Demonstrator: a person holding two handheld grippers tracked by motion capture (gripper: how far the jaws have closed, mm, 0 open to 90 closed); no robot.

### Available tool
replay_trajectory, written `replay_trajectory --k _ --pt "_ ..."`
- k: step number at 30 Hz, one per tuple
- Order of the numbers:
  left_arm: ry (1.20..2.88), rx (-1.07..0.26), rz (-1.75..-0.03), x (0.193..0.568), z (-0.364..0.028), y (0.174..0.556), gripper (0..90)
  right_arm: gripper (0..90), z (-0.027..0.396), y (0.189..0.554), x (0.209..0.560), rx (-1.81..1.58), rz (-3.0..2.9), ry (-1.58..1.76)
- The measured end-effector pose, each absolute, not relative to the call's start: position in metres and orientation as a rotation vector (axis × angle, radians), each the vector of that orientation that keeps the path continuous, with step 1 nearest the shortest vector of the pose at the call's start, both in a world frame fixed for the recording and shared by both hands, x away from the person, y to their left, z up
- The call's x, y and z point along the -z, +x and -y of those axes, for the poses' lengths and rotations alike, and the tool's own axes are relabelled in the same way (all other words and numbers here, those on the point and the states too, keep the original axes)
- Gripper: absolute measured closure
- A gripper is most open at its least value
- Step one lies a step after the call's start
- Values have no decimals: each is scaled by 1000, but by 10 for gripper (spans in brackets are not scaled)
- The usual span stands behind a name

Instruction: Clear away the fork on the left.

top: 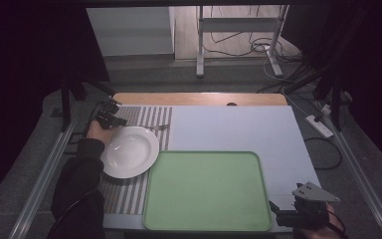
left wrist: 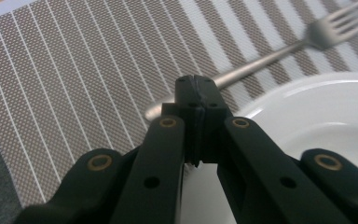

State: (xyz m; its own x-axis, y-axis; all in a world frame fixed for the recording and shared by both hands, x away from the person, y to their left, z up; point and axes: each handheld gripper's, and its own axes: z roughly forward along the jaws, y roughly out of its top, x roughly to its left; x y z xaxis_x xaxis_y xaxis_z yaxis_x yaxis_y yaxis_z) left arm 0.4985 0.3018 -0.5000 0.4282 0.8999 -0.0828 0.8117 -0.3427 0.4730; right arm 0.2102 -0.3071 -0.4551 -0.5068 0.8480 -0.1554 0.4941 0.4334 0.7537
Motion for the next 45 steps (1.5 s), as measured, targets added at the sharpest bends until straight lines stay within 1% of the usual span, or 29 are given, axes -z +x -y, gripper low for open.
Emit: replay_trajectory --k 5,10,14,19,24,31,37,38,40,41,42,43,44,45 --pt "2254 -243 -1478 508 -301 515 891 0 307 210 455 -889 -2169 1130" --pt "2328 -252 -1509 517 -296 527 891 0 308 210 455 -892 -2165 1137" --pt "2314 -226 -1514 518 -299 526 891 0 308 209 455 -891 -2162 1135" --pt "2343 -136 -1487 517 -303 519 891 0 308 209 455 -887 -2164 1131" --pt "2342 -93 -1463 517 -309 515 890 0 307 209 455 -885 -2169 1126" --pt "2344 -89 -1424 518 -311 509 891 0 307 210 455 -886 -2171 1124" --pt "2307 -83 -1416 520 -316 508 890 0 307 210 455 -887 -2171 1123" --pt "2301 -110 -1424 519 -317 507 873 0 307 210 455 -887 -2170 1124" --pt "2275 -138 -1430 515 -318 508 807 0 307 210 455 -887 -2171 1124" --pt "2265 -151 -1427 513 -318 508 719 0 307 210 455 -887 -2171 1125" --pt "2255 -169 -1428 510 -317 508 719 0 307 210 455 -887 -2171 1125" --pt "2244 -180 -1426 507 -316 509 611 0 307 211 455 -887 -2173 1124" --pt "2233 -186 -1418 504 -314 510 553 0 306 211 455 -882 -2173 1124" --pt "2224 -195 -1411 502 -312 510 553 0 306 211 455 -882 -2173 1124"
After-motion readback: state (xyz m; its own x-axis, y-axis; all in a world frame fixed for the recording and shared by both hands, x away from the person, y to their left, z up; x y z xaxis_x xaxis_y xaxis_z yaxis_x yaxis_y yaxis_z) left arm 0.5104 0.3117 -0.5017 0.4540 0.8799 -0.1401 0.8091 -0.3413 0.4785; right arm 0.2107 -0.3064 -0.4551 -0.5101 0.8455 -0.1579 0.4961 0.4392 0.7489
